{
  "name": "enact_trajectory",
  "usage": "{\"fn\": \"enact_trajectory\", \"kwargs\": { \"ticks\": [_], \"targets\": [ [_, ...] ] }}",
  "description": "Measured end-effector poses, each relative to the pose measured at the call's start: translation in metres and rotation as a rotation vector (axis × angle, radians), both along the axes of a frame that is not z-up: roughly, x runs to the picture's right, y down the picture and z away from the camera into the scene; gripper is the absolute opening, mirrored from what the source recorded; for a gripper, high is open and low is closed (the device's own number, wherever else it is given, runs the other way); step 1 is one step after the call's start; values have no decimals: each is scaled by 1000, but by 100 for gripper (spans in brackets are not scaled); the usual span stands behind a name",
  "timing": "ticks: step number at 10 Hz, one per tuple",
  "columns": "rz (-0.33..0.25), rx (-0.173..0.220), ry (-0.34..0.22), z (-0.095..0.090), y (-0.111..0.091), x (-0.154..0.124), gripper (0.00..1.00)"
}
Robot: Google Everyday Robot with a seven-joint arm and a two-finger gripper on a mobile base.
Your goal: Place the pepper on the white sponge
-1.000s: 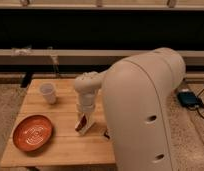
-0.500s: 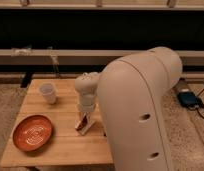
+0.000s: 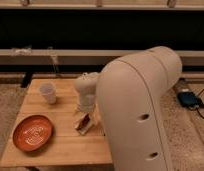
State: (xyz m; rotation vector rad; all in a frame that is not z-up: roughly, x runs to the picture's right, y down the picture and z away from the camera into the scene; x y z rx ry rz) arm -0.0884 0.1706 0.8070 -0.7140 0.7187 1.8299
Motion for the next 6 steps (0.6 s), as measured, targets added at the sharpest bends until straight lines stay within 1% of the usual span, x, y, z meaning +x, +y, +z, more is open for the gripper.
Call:
{"fn": "enact_trajectory", "kwargs": {
  "ticks": [1, 3, 4, 6],
  "targets": [
    [-7, 9, 0, -1, -2, 2, 80],
    [-16, 36, -10, -7, -16, 8, 80],
    [-21, 39, -11, -8, -20, 13, 80],
    [-25, 37, -15, -9, -19, 10, 80]
  ]
}}
